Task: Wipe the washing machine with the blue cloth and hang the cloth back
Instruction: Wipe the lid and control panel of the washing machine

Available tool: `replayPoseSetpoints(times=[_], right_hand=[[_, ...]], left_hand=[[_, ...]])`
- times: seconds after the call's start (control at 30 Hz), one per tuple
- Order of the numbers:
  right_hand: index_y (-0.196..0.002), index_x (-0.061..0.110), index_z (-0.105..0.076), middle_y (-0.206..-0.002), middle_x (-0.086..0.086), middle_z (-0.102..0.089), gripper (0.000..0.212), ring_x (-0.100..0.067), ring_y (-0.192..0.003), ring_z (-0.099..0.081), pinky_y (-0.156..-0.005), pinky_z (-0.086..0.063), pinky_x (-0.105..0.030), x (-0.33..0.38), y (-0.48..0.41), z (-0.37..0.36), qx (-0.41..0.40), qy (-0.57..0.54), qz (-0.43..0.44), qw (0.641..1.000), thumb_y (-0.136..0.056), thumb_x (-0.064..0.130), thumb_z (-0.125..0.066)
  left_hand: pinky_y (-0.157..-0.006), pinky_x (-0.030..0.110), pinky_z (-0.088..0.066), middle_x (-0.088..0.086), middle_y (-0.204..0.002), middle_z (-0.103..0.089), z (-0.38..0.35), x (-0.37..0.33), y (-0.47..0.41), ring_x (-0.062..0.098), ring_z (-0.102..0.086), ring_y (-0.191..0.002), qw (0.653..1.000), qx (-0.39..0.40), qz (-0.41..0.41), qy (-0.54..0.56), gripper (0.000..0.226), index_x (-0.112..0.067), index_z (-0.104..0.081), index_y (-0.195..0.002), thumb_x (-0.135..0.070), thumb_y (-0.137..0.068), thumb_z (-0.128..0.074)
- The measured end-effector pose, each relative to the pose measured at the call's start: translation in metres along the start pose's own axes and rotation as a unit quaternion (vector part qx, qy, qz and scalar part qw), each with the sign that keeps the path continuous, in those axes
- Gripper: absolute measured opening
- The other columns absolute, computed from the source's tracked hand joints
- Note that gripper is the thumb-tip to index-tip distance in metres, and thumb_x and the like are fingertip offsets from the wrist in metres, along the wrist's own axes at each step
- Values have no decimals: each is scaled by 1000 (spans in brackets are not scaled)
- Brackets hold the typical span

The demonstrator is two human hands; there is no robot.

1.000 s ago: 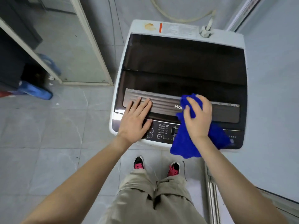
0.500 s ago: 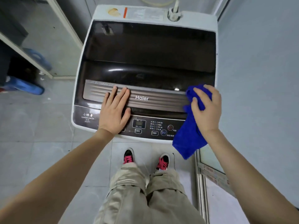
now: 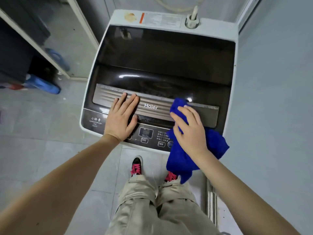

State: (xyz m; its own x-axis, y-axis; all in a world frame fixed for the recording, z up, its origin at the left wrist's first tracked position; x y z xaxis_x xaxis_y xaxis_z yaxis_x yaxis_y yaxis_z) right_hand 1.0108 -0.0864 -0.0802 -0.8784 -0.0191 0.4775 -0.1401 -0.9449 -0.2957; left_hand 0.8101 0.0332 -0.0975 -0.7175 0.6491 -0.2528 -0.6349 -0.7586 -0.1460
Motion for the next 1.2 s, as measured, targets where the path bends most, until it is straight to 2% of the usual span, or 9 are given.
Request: replayPoseSetpoints(times=[0.07,0.2,0.27,0.37,0.47,0.67,0.87,1.03,1.2], right_hand=[[-128,14,-64,-137,-6,-51,35,-25,-133,-41,-112,-37,-36,-18,16,11,13,-2,43,999,-94,11,-56],[-133,28,-55,-141,5,-41,38,-13,-131,-40,-107,-24,-8,-71,-7,36,-66,-22,-166,984,-95,27,-48],[-138,27,-50,-141,5,-40,43,-9,-132,-38,-105,-22,-5,-40,-29,17,-57,-30,-154,986,-95,24,-50],[-139,20,-51,-141,1,-41,49,-14,-134,-36,-111,-29,-19,27,-55,-26,-10,-44,-62,997,-91,15,-57],[-140,19,-50,-144,0,-40,50,-14,-137,-35,-113,-33,-28,43,-54,-39,4,-56,-52,997,-92,12,-58],[-141,29,-44,-145,6,-37,51,-9,-134,-38,-108,-42,-37,6,-21,-15,-81,-42,-185,979,-93,18,-58],[-139,23,-50,-141,4,-41,50,-11,-131,-40,-107,-33,-17,106,-82,-86,-51,-59,-128,989,-90,15,-59],[-140,28,-47,-144,10,-36,52,-4,-134,-34,-110,-28,-15,124,-92,-103,-30,-61,-133,989,-91,17,-58],[-136,25,-49,-141,2,-39,52,-11,-130,-40,-109,-33,-19,100,-49,-78,-134,-28,-234,962,-89,10,-65]], left_hand=[[-123,46,-13,0,-158,-34,-1,2,1,25,-17,-151,1000,-2,0,1,58,-20,-32,-154,-34,-97,-35],[-123,48,-15,-2,-159,-34,-5,5,0,23,-16,-152,1000,-6,2,4,59,-21,-31,-154,-34,-96,-36],[-123,48,-15,-2,-159,-33,-7,6,2,22,-15,-152,1000,-4,3,6,60,-21,-31,-154,-34,-96,-36],[-123,47,-16,-2,-159,-33,-5,7,1,22,-16,-152,1000,1,4,13,60,-21,-32,-154,-35,-96,-37],[-123,46,-15,-1,-160,-32,-4,9,1,22,-16,-152,999,22,-16,41,58,-19,-33,-153,-35,-98,-37],[-120,44,-25,3,-157,-37,25,83,18,25,-26,-149,998,22,-59,28,54,-15,-37,-152,-32,-101,-36],[-120,41,-24,3,-155,-40,32,95,14,25,-29,-147,992,49,-82,84,53,-13,-42,-149,-30,-98,-43],[-117,51,-30,7,-154,-42,44,128,13,28,-32,-146,989,56,-50,124,55,-9,-43,-147,-28,-96,-44],[-118,51,-27,3,-155,-40,49,153,4,26,-28,-147,986,53,-19,154,58,-12,-42,-149,-34,-95,-42]])
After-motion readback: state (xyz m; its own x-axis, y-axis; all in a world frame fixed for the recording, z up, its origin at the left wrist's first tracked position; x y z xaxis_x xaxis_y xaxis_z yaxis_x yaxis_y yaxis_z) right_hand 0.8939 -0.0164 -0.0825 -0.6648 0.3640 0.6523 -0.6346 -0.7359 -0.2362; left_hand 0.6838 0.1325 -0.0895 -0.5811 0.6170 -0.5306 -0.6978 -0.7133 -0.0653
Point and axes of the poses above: each hand's wrist, its own y-axis away from the middle knuckle, its own z-axis out of the back of the hand, x = y × z, the point moved 8 cm from there along -y, towards the middle knuckle
